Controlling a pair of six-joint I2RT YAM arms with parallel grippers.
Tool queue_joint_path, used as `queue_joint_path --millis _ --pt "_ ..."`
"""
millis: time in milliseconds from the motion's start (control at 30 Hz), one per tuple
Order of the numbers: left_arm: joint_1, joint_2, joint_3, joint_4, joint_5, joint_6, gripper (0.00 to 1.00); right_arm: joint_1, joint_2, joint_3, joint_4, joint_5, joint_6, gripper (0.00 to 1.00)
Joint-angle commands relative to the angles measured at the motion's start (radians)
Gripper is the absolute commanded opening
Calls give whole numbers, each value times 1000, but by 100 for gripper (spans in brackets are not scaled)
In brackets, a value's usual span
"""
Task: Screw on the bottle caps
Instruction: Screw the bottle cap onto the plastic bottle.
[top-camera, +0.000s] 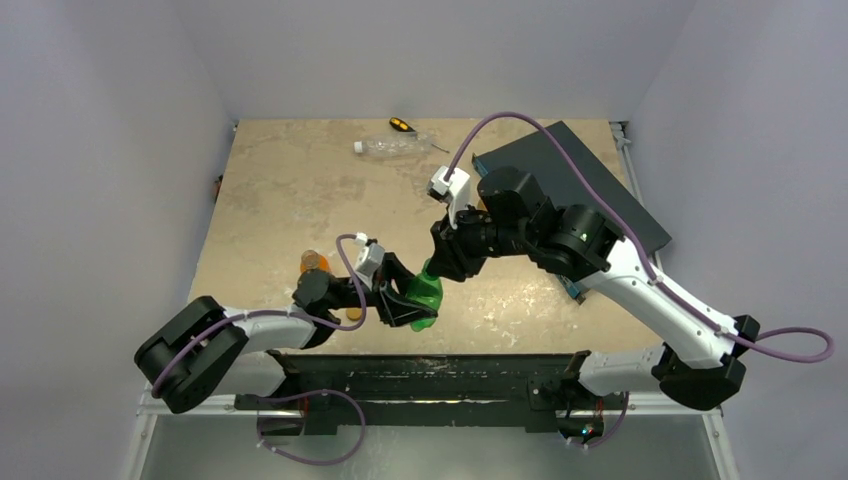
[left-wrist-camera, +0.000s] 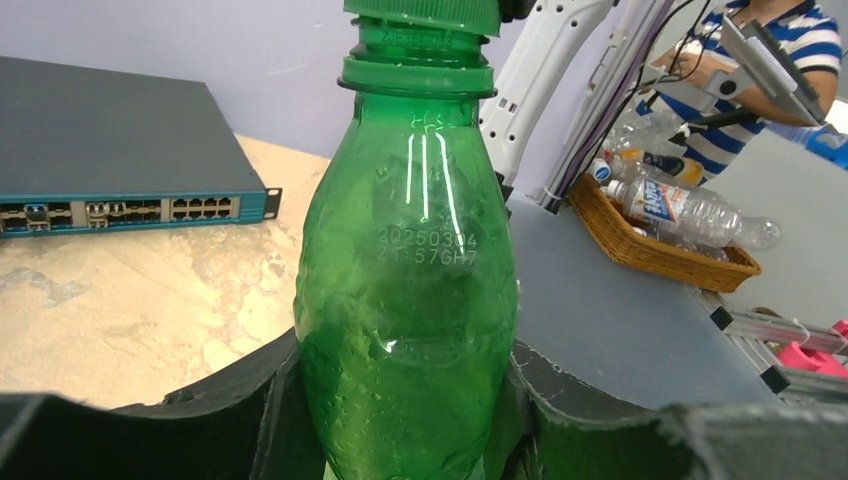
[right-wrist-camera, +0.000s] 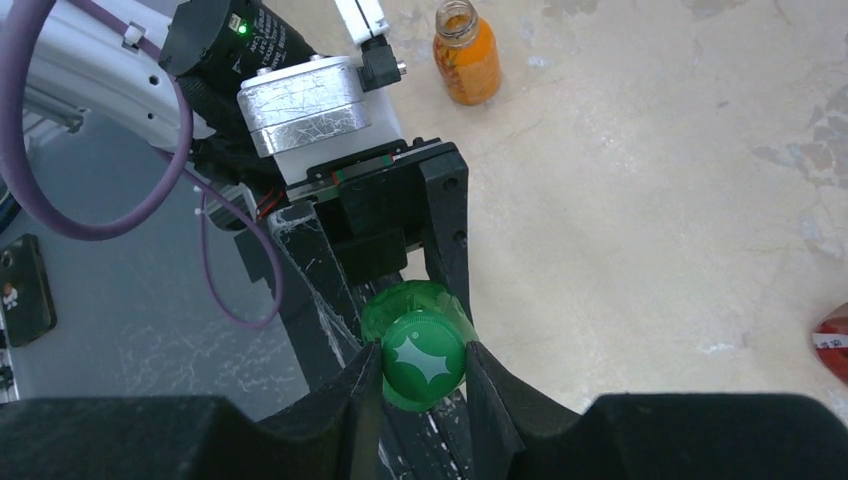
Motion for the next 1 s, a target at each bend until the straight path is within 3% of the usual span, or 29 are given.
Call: queue_joint_path --millis 0,333,500,967 --pt "6 -4 52 187 -44 -79 0 6 -9 -33 25 -58 -5 11" --pt "5 -138 163 -238 -206 134 0 6 20 -56 36 33 69 8" --pt "-3 -191 229 -450 -398 268 0 6 53 -55 64 86 144 7" --pt "-50 -218 258 -427 -762 452 0 7 155 -57 167 221 482 5"
